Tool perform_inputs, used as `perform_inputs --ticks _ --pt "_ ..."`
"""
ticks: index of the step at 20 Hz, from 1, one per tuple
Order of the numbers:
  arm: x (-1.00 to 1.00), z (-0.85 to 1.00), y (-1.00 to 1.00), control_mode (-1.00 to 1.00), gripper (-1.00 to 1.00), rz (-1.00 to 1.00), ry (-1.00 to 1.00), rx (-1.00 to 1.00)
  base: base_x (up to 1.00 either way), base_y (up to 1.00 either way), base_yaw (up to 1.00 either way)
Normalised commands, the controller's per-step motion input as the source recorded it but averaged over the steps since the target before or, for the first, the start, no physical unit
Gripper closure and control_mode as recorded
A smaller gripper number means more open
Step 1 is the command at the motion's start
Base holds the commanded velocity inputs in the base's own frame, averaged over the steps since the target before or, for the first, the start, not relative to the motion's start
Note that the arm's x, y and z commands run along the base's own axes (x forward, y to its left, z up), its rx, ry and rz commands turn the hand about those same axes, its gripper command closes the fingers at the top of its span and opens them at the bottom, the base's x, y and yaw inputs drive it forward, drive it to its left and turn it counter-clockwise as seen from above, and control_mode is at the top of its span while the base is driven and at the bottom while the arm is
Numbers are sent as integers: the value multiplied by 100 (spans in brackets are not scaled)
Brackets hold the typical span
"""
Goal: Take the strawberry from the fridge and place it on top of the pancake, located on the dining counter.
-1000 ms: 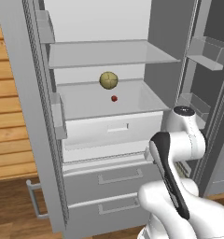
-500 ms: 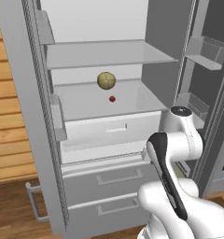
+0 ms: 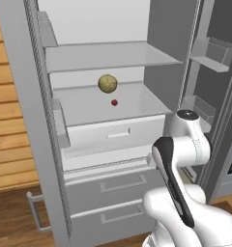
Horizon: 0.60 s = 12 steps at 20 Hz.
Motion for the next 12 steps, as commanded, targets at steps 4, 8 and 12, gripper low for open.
perform_inputs --ticks 4,8,12 --pt "0 0 0 100 -100 0 0 0 0 46 4" --pt "0 0 0 100 -100 0 0 0 0 32 1" --pt "0 0 0 100 -100 0 0 0 0 23 1"
